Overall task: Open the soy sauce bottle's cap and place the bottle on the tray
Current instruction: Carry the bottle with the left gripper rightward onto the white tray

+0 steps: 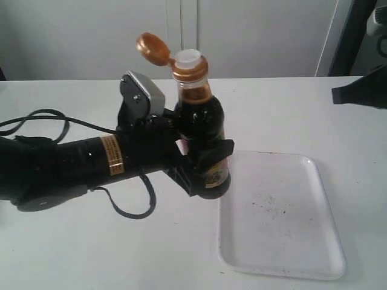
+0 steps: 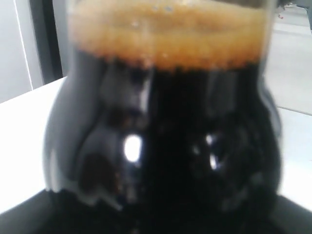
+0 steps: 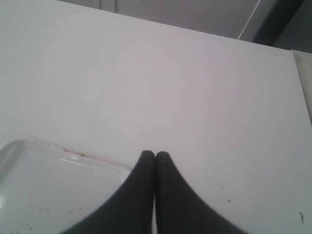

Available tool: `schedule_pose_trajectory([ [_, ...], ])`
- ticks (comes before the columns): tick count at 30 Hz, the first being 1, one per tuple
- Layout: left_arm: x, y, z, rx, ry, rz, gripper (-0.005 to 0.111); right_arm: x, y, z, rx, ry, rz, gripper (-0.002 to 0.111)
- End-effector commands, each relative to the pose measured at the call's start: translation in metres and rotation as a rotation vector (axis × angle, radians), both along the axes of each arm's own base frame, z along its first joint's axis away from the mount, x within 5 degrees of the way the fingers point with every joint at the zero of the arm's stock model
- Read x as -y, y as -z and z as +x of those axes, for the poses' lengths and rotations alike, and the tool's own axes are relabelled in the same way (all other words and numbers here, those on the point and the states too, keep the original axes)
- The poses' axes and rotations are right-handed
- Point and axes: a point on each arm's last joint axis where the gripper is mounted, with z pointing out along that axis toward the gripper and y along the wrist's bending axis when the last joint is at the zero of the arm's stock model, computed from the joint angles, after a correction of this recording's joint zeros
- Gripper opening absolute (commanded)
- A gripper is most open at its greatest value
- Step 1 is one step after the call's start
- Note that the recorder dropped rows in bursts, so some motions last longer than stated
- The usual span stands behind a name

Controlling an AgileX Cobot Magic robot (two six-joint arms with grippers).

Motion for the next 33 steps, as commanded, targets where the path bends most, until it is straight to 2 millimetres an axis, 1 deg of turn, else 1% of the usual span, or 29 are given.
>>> schedule_pose_trajectory([
  [1, 0.021, -0.015, 0.002, 0.046, 0.043, -0.123, 0.0, 0.001, 0.001, 0.0, 0.004, 0.004, -0.002, 0.0],
  [4, 0.034, -0.011, 0.002, 0.042, 0.069, -0.121, 0.0, 0.001, 0.001, 0.0, 0.006, 0.004, -0.002, 0.0],
  [11, 0.06, -0.002, 0.011, 0.018, 0.087, -0.095, 0.0, 0.001, 0.001, 0.0, 0.004, 0.006, 0.002, 0.0],
  [19, 0.086, 0.006, 0.013, 0.015, 0.12, -0.087, 0.0, 0.001, 0.001, 0.0, -0.001, 0.01, 0.013, 0.0],
  [27, 0.098, 0.022, 0.023, 0.002, 0.122, -0.073, 0.0, 0.001, 0.002, 0.0, -0.002, 0.011, 0.015, 0.0],
  [30, 0.1, 0.024, 0.026, 0.001, 0.11, -0.033, 0.0, 0.001, 0.002, 0.0, -0.002, 0.007, 0.015, 0.0],
  [33, 0.103, 0.024, 0.026, 0.005, 0.116, -0.036, 0.0, 0.001, 0.001, 0.0, 0.001, 0.011, 0.021, 0.0],
])
